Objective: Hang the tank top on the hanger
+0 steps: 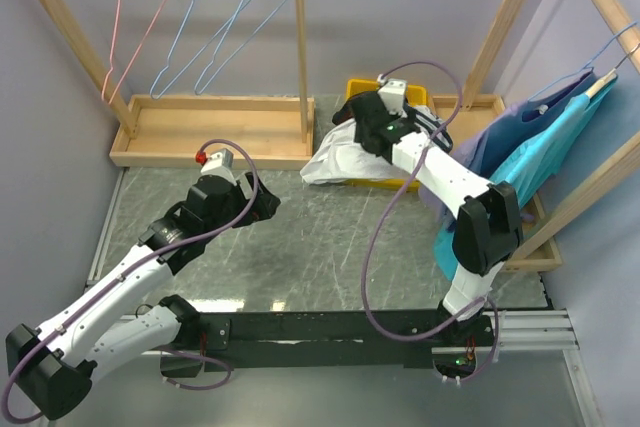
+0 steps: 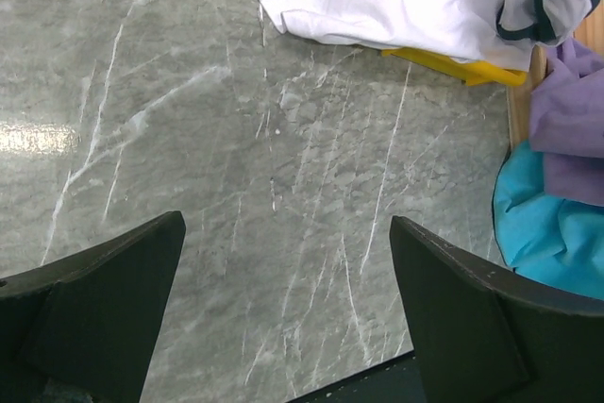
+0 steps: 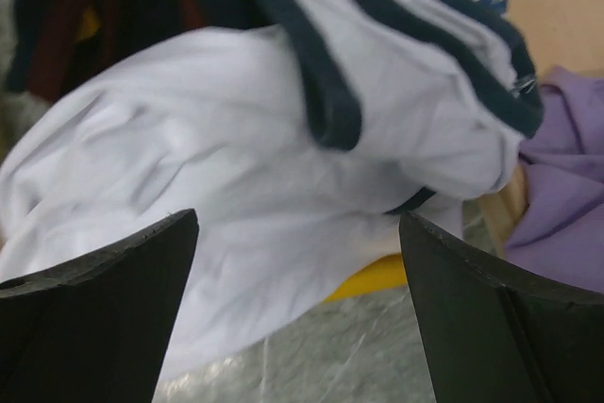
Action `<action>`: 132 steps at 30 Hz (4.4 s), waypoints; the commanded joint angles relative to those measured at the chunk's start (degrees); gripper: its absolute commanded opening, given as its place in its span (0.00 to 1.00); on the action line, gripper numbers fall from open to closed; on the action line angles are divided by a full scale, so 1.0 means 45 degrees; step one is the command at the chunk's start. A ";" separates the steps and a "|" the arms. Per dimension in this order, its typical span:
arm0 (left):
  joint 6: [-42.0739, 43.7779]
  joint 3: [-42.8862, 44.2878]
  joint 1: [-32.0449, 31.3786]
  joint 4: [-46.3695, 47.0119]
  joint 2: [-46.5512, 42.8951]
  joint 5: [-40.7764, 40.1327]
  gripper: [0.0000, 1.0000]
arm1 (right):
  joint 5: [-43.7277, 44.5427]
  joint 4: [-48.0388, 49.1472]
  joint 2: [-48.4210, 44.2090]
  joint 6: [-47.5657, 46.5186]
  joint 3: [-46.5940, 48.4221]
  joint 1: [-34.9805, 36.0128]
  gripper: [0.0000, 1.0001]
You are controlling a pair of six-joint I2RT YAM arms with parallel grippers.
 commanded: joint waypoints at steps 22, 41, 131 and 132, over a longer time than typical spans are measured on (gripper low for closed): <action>0.0219 0.1376 -0.0030 -0.0874 -0.0637 -0.0418 0.97 | -0.0380 -0.1200 -0.0092 -0.0524 0.2745 -0.1307 0.00; 0.0336 0.2587 -0.0030 -0.1734 -0.0990 -0.1299 0.97 | -0.0859 -0.1710 -0.4629 0.0061 -0.0004 0.2981 0.19; -0.0231 -0.2022 -0.1300 0.6093 0.5494 0.0245 0.65 | -0.3506 0.2705 -0.4530 0.5081 -0.8661 0.8091 0.63; -0.0211 -0.2061 -0.1319 0.6291 0.5611 0.0303 0.65 | -0.3466 0.2685 -0.4141 0.5139 -0.8564 0.8091 0.63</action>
